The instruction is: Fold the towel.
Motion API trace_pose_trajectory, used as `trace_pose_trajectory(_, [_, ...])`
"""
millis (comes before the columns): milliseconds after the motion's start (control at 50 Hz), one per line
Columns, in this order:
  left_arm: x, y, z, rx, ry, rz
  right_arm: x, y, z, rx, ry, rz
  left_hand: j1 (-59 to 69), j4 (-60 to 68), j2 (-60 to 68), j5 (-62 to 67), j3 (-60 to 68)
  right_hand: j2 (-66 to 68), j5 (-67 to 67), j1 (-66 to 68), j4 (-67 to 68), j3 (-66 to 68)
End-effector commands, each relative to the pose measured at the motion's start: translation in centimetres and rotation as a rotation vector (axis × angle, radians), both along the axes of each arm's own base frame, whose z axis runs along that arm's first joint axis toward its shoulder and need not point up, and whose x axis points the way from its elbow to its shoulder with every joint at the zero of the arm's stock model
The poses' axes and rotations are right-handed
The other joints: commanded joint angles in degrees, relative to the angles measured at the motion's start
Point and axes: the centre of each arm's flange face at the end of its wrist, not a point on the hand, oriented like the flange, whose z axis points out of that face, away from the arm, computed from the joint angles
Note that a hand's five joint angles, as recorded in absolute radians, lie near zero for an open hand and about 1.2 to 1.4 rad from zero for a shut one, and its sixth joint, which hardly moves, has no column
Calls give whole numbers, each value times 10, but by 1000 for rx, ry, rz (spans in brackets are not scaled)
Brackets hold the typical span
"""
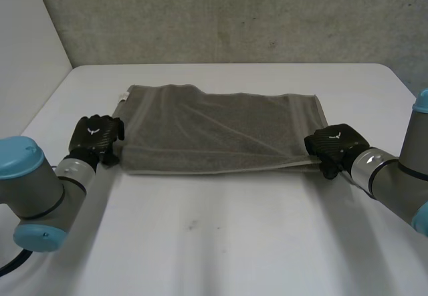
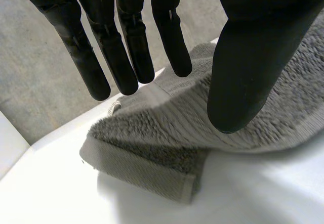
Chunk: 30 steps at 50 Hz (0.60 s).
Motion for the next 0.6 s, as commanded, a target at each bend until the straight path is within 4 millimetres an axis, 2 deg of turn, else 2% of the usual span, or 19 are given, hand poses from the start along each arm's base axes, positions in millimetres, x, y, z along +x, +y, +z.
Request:
trace_pose_trajectory(20, [0,-1,-2,-8,1,-2,0,0,-4,9,5,-1,59,59,59,60,59,41,15,34,31,32])
trace_pose_trajectory(100, [0,-1,-3,0,-2,-2,-8,-6,-4,7,3,-28,57,58,58,58,57,41,15,34,31,32])
trace_pose_trajectory(200, [-1,-3,-1,-11,0,-5,-18,-13,-2,1,1,-60,-52,-51,-51,-51,-52,41,15,34,31,32])
trace_pose_trajectory(440, [-8,-16,-9,-10,8,-55,-17,-12,-5,12,0,-54,-39,-38,-38,-38,-39,41,15,34,31,32])
trace_pose_trajectory(480, [-11,-15,-11,-7,11,-87,-17,-11,-5,13,2,-51,-10,-10,-10,-9,-10,41,15,34,31,32])
trace_pose_trajectory(500, [-14,-14,-12,-3,14,-120,-17,-10,-6,17,1,-51,46,47,47,48,47,41,15,34,31,32])
trace_pose_trajectory(520, [-17,-12,-12,1,16,-152,-17,-10,-6,18,3,-50,160,161,161,161,160,41,15,34,31,32])
trace_pose_trajectory(540, [-17,-12,-12,1,16,-153,-17,-10,-6,18,3,-50,161,162,162,162,162,41,15,34,31,32])
trace_pose_trajectory(560, [-19,-11,-12,9,19,-172,-17,-10,-6,16,4,-49,338,338,338,339,338,41,15,34,31,32])
trace_pose_trajectory(600, [-19,-9,-10,14,18,-180,-17,-10,-6,15,5,-49,363,363,363,364,363,41,15,34,31,32])
